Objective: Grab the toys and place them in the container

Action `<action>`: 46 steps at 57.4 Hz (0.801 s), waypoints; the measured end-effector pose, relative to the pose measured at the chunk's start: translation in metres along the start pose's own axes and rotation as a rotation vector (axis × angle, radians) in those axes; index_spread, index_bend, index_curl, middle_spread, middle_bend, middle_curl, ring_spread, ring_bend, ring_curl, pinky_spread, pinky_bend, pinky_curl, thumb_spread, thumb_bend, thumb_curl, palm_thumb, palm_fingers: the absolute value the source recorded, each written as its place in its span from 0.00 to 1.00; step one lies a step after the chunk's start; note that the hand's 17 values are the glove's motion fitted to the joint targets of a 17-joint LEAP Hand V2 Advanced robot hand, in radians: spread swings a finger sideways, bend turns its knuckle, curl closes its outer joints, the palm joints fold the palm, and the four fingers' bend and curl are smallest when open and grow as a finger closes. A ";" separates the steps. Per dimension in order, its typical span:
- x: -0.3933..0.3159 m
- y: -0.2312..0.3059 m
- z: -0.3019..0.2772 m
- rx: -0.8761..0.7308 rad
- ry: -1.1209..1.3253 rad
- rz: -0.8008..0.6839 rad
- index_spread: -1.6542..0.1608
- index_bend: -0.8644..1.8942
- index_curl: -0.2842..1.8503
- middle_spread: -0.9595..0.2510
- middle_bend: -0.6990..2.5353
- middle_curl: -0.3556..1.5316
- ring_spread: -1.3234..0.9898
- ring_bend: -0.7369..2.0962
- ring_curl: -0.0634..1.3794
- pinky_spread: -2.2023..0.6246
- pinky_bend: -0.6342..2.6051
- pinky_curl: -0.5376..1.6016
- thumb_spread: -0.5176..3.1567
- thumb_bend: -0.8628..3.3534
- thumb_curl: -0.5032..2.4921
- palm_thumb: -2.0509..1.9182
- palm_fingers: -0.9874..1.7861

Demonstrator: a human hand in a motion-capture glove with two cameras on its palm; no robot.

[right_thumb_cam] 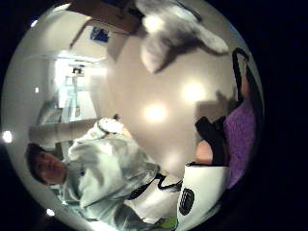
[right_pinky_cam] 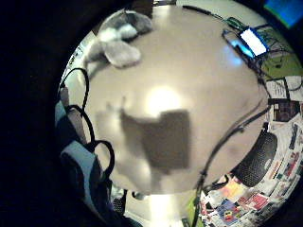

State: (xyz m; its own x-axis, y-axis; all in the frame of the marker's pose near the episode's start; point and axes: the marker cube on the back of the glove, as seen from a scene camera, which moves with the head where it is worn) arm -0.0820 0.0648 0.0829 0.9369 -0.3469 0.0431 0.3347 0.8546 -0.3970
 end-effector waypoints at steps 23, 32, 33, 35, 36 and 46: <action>-0.126 -0.140 -0.179 0.222 0.053 -0.037 0.69 0.63 0.63 0.53 0.60 0.70 0.40 0.77 0.58 0.63 0.58 0.52 0.36 0.26 0.47 0.67 0.73; -0.160 -0.211 -0.189 0.272 0.053 -0.045 0.69 0.64 0.67 0.53 0.60 0.73 0.40 0.78 0.59 0.63 0.59 0.54 0.35 0.26 0.50 0.66 0.72; -0.163 -0.217 -0.188 0.279 0.042 -0.046 0.69 0.64 0.67 0.53 0.60 0.73 0.40 0.78 0.59 0.63 0.59 0.54 0.34 0.26 0.51 0.66 0.72; -0.169 -0.228 -0.188 0.293 0.020 -0.049 0.69 0.64 0.68 0.53 0.60 0.73 0.40 0.78 0.59 0.63 0.59 0.54 0.34 0.26 0.51 0.66 0.72; -0.171 -0.232 -0.187 0.301 0.008 -0.051 0.69 0.64 0.68 0.53 0.60 0.74 0.40 0.78 0.59 0.63 0.59 0.54 0.34 0.26 0.52 0.66 0.72; -0.194 -0.274 -0.170 0.372 -0.065 -0.053 0.69 0.64 0.71 0.53 0.61 0.75 0.40 0.78 0.60 0.63 0.59 0.55 0.33 0.26 0.55 0.65 0.71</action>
State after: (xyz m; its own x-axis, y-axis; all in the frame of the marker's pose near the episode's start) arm -0.3725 -0.1676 0.0278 0.9178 -0.3793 0.1173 0.3853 0.9222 -0.0331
